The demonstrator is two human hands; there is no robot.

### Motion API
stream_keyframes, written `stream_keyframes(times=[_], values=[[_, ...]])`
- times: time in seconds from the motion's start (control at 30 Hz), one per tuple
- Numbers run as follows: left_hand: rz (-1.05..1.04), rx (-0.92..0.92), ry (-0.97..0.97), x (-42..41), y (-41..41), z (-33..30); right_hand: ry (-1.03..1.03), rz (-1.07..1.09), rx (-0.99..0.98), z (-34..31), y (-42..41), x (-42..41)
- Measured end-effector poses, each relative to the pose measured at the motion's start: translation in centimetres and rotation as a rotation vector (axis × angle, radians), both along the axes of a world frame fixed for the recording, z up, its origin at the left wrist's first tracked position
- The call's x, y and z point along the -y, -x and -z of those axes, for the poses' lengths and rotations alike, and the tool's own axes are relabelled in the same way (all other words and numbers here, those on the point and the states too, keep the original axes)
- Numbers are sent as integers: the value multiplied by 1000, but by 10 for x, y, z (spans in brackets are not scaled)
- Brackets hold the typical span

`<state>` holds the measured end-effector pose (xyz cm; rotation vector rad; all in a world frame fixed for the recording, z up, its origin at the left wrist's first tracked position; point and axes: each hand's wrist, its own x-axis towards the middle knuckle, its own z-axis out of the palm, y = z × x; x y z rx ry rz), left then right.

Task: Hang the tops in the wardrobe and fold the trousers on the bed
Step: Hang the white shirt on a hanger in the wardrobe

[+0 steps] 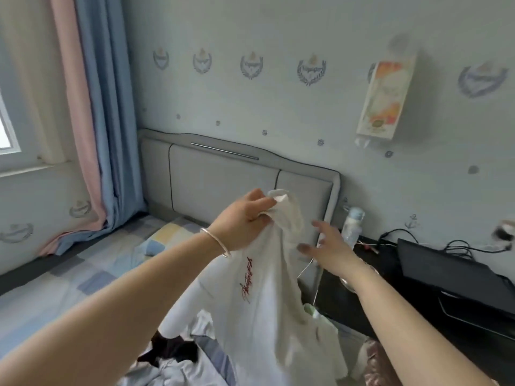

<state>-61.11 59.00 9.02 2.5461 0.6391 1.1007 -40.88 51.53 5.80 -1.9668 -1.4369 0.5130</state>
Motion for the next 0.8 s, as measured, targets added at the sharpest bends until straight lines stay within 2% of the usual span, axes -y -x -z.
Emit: stream_keyframes(times=[0.03, 0.1, 0.17, 0.2, 0.3, 0.37, 0.47, 0.5, 0.6, 0.67, 0.73, 0.8], values=[[55, -103, -124, 7, -4, -5, -164, -84, -35, -8, 1, 1], [150, -224, -350, 19, -19, -17, -252, -273, -99, -29, -2, 12], [201, -233, -508, 32, -33, -25, -104, -449, -316, -44, -9, 27], [217, -234, -522, 38, -38, -29, -12, -493, -329, -47, -13, 35], [189, -271, -472, 42, -42, -34, 139, -393, 87, -43, -31, 47], [46, -320, -314, 39, -35, -36, 135, -219, 195, -36, -48, 54], [-176, -262, 155, 40, -27, -29, -119, 18, -14, -33, -59, 65], [-226, -259, 211, 41, -27, -21, -190, 61, -40, -34, -56, 71], [-285, -445, 145, 47, -28, 10, -270, 157, 1, -29, -43, 86], [-307, -490, 127, 43, -22, 31, -258, 247, 23, -22, -40, 101], [-364, -499, 153, 35, -19, 50, -239, 349, 23, -12, -42, 121], [-385, -632, 218, 30, -26, 64, -220, 431, -17, -4, -41, 143]])
